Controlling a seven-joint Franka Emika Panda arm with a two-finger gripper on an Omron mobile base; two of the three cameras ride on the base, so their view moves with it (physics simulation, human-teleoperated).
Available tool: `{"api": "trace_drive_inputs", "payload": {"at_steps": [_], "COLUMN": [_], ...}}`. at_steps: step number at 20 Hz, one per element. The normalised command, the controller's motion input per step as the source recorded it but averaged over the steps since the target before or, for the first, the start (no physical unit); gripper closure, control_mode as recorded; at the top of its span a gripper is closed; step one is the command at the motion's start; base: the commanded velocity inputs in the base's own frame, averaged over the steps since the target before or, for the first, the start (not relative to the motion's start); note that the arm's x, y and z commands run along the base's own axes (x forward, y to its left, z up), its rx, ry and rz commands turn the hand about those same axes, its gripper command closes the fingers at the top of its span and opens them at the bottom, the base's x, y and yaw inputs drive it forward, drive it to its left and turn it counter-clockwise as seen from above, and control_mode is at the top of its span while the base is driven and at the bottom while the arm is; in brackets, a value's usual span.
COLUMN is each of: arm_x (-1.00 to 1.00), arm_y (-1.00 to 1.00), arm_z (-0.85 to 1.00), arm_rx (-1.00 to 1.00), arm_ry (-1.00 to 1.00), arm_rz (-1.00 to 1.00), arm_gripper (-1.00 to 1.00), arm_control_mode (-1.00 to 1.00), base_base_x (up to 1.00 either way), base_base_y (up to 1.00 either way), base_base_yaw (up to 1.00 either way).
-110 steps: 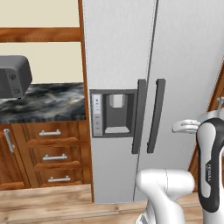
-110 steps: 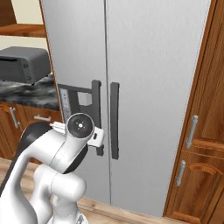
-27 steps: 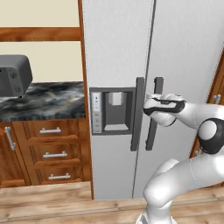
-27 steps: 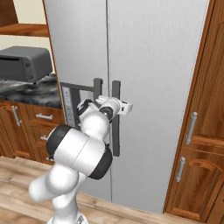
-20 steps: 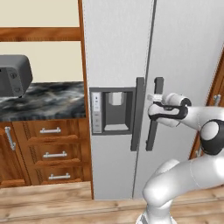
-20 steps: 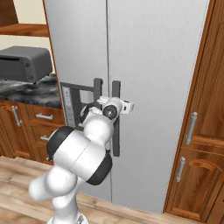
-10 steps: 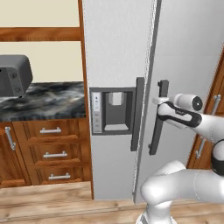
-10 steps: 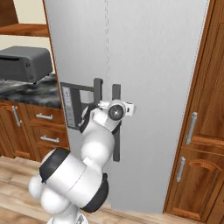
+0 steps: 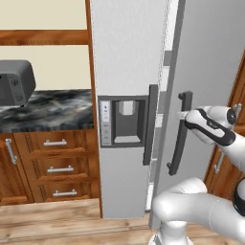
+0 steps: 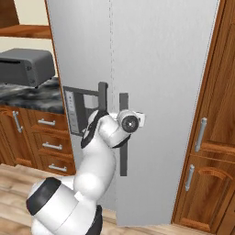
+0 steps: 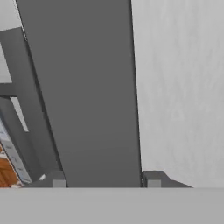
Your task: Place one of the steaks on the plate and the other in the bowl. Then place the bowl in the fridge.
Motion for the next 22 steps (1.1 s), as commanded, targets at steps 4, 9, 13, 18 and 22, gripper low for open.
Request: {"api": "trace_drive_inputs", "payload": {"at_steps": [4, 9, 13, 18, 22], "arm_x": [-0.32, -0.50, -0.61, -0.65, -0.60], "arm_y": [-0.19, -0.37, -0.54, -0.64, -0.61], "arm_z": [0.00, 0.00, 0.00, 0.00, 0.00], "arm_rx": [0.00, 0.00, 0.00, 0.00, 0.00], "arm_ry": [0.00, 0.00, 0.00, 0.00, 0.00], "arm_rz": [0.09, 0.10, 0.12, 0.14, 0.16], "arm_gripper": [1.00, 1.00, 1.00, 1.00, 1.00], "arm_control_mode": [-1.00, -1.00, -1.00, -1.00, -1.00], "base_base_x": [0.00, 0.00, 0.00, 0.00, 0.00], "base_base_y": [0.00, 0.00, 0.00, 0.00, 0.00], "base_base_yaw": [0.00, 0.00, 0.00, 0.00, 0.00]}}
